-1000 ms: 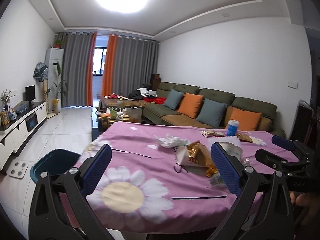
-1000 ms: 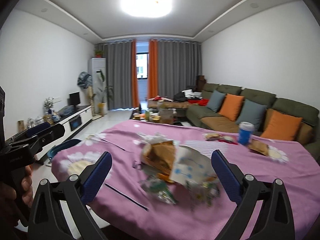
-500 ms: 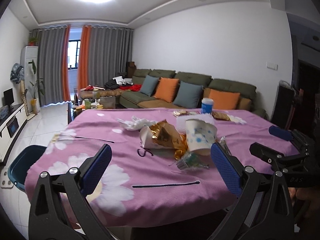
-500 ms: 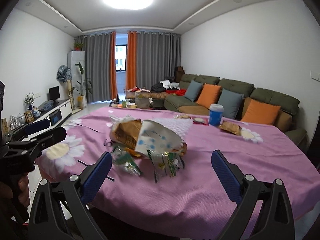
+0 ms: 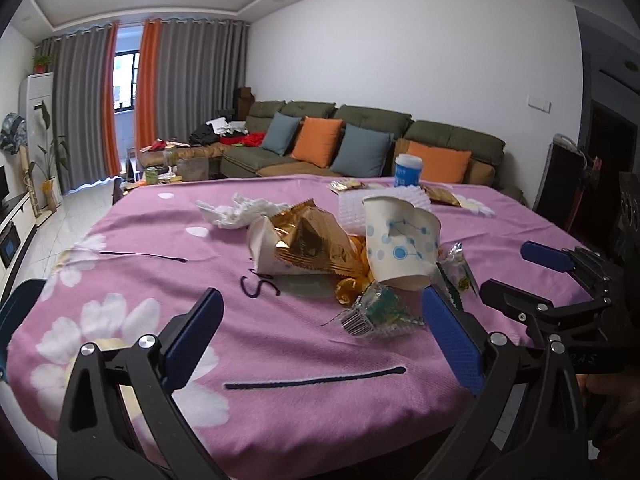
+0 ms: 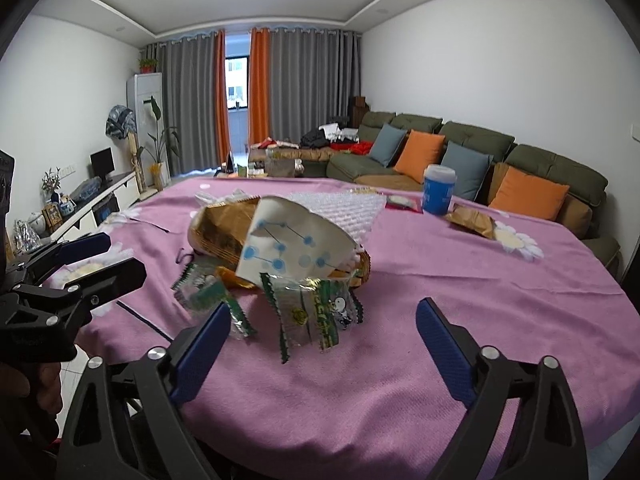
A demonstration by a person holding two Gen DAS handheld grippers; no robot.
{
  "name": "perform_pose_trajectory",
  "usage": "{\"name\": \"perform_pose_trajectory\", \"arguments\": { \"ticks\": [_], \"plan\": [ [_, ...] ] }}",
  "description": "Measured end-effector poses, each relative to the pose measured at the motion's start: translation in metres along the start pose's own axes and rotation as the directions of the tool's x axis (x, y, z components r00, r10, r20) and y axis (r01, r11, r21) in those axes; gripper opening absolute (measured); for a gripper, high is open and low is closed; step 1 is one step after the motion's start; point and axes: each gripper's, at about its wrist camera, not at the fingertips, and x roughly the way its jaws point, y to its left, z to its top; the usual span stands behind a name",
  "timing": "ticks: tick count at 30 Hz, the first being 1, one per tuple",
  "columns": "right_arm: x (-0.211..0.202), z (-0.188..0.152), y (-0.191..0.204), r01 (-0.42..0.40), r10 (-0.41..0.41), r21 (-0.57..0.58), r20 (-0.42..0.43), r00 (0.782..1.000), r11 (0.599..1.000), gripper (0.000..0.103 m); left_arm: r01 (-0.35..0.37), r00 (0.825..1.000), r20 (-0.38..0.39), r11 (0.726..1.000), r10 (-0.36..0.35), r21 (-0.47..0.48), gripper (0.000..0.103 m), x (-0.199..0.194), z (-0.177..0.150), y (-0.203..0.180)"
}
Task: Collect trash
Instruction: 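Grasp green snack wrappers with the right gripper while the left gripper grasps another wrapper, then carry both wrappers over the teal bin and open both grippers to drop them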
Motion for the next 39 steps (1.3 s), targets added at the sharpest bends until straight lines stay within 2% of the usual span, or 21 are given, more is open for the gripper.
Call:
{"name": "perform_pose_trajectory", "arguments": {
  "ticks": [3,8,12,16,21,26,30,36,39],
  "plan": [
    [0.011,0.000,-0.002,-0.012,0.012,0.000,-0.026,1.000,1.000,0.084,0.023,0.999,-0.031,1.000,-0.023,0.001,0.097,0.017,-0.001,-0.003],
    [0.023,-0.001,-0.001,-0.035,0.035,-0.010,-0.061,0.998,0.999,0.075,0.053,0.994,-0.092,0.999,-0.054,-0.009,0.077,0.040,-0.004,-0.004],
    [0.030,0.000,0.000,-0.052,0.050,-0.019,-0.078,0.996,0.998,0.067,0.101,0.987,-0.121,0.995,-0.102,-0.018,0.070,0.055,-0.005,-0.008],
    [0.036,0.001,0.004,-0.068,0.064,-0.038,-0.097,0.993,0.997,0.055,0.151,0.976,-0.158,0.988,-0.151,-0.017,0.054,0.068,-0.008,-0.012],
    [0.040,-0.001,0.009,-0.079,0.072,-0.051,-0.126,0.989,0.996,0.039,0.157,0.971,-0.180,0.987,-0.159,-0.022,0.050,0.079,-0.011,-0.013],
    [0.037,0.000,0.012,-0.087,0.080,-0.050,-0.127,0.989,0.995,0.025,0.182,0.967,-0.180,0.983,-0.182,-0.018,0.039,0.080,-0.012,-0.015],
    [0.033,0.000,0.011,-0.082,0.076,-0.047,-0.121,0.990,0.996,0.022,0.206,0.964,-0.167,0.978,-0.207,-0.025,0.033,0.076,-0.014,-0.015],
    [0.022,0.003,0.008,-0.057,0.053,-0.046,-0.098,0.994,0.997,0.019,0.206,0.973,-0.101,0.978,-0.209,-0.038,0.032,0.055,-0.010,-0.009],
    [0.013,0.008,0.008,-0.040,0.036,-0.051,-0.074,0.997,0.998,0.019,0.183,0.981,-0.061,0.982,-0.186,-0.056,0.032,0.039,-0.006,0.001]
  ]
}}
